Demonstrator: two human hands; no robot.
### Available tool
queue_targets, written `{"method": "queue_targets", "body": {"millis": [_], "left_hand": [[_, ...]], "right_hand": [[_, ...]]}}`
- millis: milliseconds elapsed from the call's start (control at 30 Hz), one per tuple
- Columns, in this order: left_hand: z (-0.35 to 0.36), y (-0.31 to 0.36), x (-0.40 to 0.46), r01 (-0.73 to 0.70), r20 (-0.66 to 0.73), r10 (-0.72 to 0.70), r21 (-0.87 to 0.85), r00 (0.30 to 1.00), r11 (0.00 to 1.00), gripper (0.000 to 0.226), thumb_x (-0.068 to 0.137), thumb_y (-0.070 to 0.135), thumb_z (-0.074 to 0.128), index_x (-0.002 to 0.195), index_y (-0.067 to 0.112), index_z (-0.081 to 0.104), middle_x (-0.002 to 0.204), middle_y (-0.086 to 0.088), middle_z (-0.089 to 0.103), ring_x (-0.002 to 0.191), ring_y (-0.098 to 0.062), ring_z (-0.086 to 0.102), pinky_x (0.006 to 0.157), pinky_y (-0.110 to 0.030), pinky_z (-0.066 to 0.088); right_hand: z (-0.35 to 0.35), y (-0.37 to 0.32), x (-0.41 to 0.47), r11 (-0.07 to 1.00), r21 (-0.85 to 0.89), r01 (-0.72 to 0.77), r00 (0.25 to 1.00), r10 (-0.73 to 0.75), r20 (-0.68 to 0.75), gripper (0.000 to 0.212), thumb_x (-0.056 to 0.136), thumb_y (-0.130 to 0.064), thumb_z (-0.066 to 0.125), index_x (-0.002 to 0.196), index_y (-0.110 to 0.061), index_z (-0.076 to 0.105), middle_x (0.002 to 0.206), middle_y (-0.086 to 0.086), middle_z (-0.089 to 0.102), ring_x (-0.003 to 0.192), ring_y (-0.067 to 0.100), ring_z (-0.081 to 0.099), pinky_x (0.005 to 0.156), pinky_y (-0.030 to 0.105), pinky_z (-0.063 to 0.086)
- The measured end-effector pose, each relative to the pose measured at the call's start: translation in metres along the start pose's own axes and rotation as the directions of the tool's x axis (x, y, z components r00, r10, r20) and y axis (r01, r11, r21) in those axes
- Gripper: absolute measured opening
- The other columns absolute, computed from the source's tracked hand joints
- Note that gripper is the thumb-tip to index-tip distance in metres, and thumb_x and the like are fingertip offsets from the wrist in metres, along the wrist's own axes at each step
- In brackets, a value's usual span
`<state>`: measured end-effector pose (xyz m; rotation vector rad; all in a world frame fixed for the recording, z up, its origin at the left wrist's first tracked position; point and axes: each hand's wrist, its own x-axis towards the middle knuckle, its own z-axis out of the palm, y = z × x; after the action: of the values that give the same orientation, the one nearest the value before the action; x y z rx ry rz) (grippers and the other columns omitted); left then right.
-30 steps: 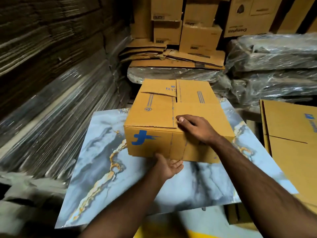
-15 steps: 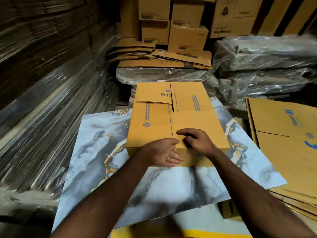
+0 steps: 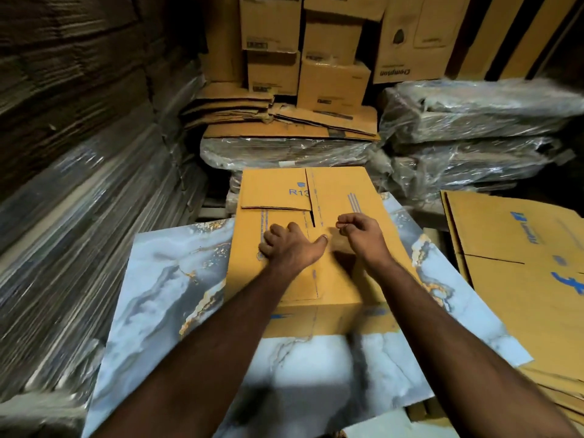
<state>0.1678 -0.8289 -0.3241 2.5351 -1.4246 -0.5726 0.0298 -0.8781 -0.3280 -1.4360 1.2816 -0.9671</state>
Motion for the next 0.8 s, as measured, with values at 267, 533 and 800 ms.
{"method": "queue_targets", "body": {"millis": [267, 533, 800], "left_hand": [[0.012, 0.004, 0.013, 0.04, 0.119, -0.062, 0.182, 0.991, 0.982, 0.127, 0.068, 0.084, 0.056, 0.156, 0.016, -0.005, 0.16, -0.023, -0.016, 0.148, -0.041, -0.011, 0.115, -0.06, 0.003], [-0.026, 0.011, 0.017, 0.003, -0.004, -0.002, 0.209, 1.0, 0.978, 0.074, 0.073, 0.062, 0.064, 0.123, 0.008, 0.055, 0.126, -0.017, 0.057, 0.116, -0.033, 0.055, 0.087, -0.032, 0.047], [-0.105, -0.012, 0.034, -0.068, 0.082, 0.054, 0.173, 0.995, 0.983, 0.048, 0.07, 0.064, 0.06, 0.082, 0.017, 0.057, 0.083, -0.001, 0.063, 0.076, -0.018, 0.06, 0.055, -0.026, 0.042]], "right_hand": [[0.061, -0.003, 0.068, 0.99, 0.081, -0.119, 0.993, 0.12, -0.005, 0.014, 0.088, -0.012, 0.051, 0.095, -0.02, 0.061, 0.092, 0.0, 0.062, 0.09, 0.021, 0.056, 0.084, 0.035, 0.047], [0.068, 0.034, 0.049, 0.946, -0.269, 0.182, 0.975, -0.208, -0.073, 0.022, 0.08, -0.015, 0.041, 0.087, -0.019, 0.061, 0.089, 0.001, 0.066, 0.082, 0.024, 0.058, 0.066, 0.036, 0.046], [0.083, 0.033, 0.049, 0.43, -0.771, 0.47, 0.882, -0.203, 0.425, 0.068, 0.084, -0.056, 0.021, 0.131, -0.019, 0.053, 0.128, 0.007, 0.06, 0.128, 0.028, 0.042, 0.103, 0.05, 0.028]]}}
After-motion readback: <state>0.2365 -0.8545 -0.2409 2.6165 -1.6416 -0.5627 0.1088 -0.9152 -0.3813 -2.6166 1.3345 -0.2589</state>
